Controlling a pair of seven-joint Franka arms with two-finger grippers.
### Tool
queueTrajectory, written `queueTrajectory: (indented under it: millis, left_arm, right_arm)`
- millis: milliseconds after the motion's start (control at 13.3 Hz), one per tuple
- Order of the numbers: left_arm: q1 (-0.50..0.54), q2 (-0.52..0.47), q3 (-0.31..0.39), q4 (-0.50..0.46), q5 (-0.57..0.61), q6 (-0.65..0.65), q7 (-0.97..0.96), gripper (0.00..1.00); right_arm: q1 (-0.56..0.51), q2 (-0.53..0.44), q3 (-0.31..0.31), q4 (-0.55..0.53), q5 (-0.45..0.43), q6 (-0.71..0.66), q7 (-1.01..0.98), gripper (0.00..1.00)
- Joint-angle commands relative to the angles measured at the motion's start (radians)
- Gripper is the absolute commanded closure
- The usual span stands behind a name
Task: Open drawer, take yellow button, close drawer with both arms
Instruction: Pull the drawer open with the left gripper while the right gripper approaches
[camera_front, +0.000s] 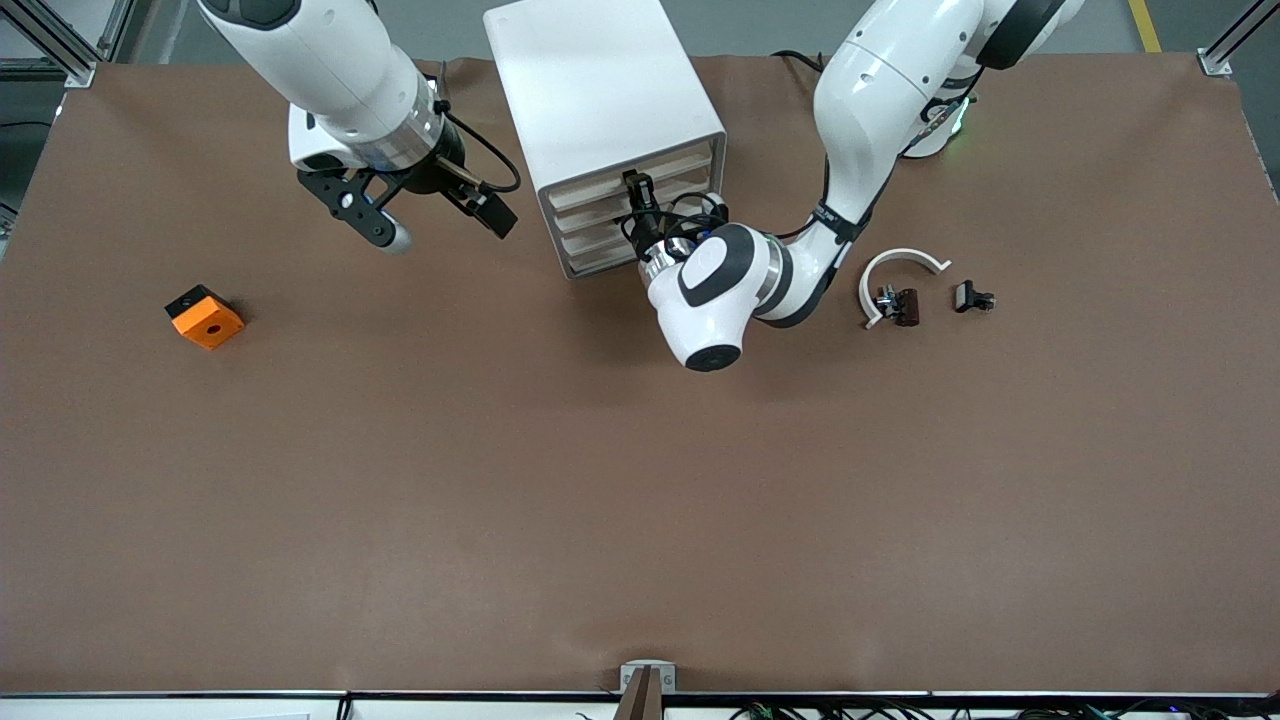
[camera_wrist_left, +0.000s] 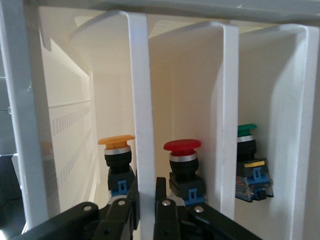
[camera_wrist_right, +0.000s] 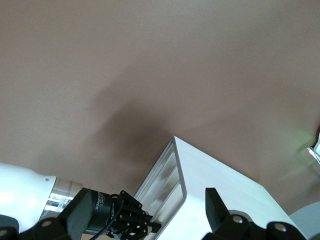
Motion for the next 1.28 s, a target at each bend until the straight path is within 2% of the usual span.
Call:
queueTrajectory:
  millis: [0, 301, 678, 753, 829, 904, 979, 1205]
  left_arm:
    - [0.059, 0.009, 0.015, 0.034, -0.009, -0.012, 0.0, 1.0]
    - [0.16, 0.01, 0.019, 0.092, -0.003, -0.005, 0.004, 1.0]
    - [0.184, 0.01, 0.108, 0.117, -0.009, 0.043, 0.055, 1.0]
    - [0.184, 0.01, 0.119, 0.118, -0.011, 0.05, 0.066, 0.86]
    - [0.185, 0.009, 0.122, 0.118, -0.011, 0.054, 0.072, 0.58]
    - [0.185, 0.004, 0.128, 0.118, -0.009, 0.054, 0.073, 0.18]
    - [0.19, -0.001, 0.14, 0.118, -0.009, 0.054, 0.073, 0.0]
    - [0.211, -0.001, 0.145, 0.156, -0.003, 0.052, 0.081, 0.0]
  right_arm:
    - [0.016, 0.01, -0.006, 0.018, 0.018, 0.006, 0.042, 0.0]
    - [0.039, 0.014, -0.006, 0.018, 0.018, 0.029, 0.085, 0.0]
    - [0.091, 0.036, -0.006, 0.018, 0.015, 0.068, 0.166, 0.0]
    - [0.099, 0.043, -0.006, 0.018, 0.015, 0.089, 0.191, 0.0]
    - [0.11, 0.051, -0.006, 0.018, 0.012, 0.107, 0.227, 0.0]
    - [0.128, 0.065, -0.006, 0.018, 0.008, 0.126, 0.266, 0.0]
    - [0.146, 0.075, -0.006, 0.018, 0.008, 0.132, 0.302, 0.0]
    - [0.188, 0.15, -0.008, 0.089, 0.004, 0.134, 0.456, 0.0]
